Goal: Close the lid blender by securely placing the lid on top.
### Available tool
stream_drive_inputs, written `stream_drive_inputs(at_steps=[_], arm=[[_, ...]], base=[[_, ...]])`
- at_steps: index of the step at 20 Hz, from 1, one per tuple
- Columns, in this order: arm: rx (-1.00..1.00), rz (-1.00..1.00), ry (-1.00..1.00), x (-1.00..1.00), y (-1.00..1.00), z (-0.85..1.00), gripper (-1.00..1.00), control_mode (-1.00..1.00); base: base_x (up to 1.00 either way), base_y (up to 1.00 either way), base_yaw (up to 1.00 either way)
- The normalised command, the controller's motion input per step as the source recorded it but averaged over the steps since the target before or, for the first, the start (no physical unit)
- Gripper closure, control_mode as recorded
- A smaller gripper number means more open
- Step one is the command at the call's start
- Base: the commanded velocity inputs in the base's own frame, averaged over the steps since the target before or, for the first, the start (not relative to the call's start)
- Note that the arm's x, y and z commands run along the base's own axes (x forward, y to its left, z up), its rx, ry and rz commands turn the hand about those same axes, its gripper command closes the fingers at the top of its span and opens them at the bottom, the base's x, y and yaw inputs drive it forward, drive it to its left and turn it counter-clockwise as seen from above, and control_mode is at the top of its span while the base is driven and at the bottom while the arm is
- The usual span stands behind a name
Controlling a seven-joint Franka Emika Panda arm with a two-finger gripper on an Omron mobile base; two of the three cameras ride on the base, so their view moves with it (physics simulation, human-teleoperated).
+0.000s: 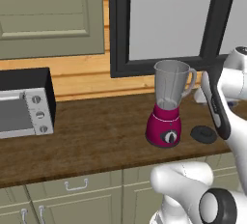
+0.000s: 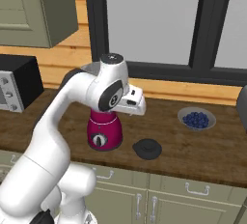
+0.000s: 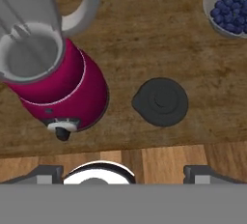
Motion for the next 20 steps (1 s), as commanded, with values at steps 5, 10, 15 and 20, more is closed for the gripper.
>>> stream_drive_inputs(at_steps=[5, 10, 15, 20], arm=[[-0.01, -0.06, 0.01, 0.0, -0.63, -0.38, -1.0, -1.0], [0.01, -0.07, 0.0, 0.03, -0.61, -0.59, -1.0, -1.0], [0.04, -0.02, 0.0, 0.09, -0.2, -0.47, -1.0, -1.0], [0.04, 0.0, 0.0, 0.11, 0.0, -0.39, -1.0, -1.0]], base=[[0.0, 0.0, 0.0], [0.0, 0.0, 0.0], [0.0, 0.0, 0.0], [0.0, 0.0, 0.0]])
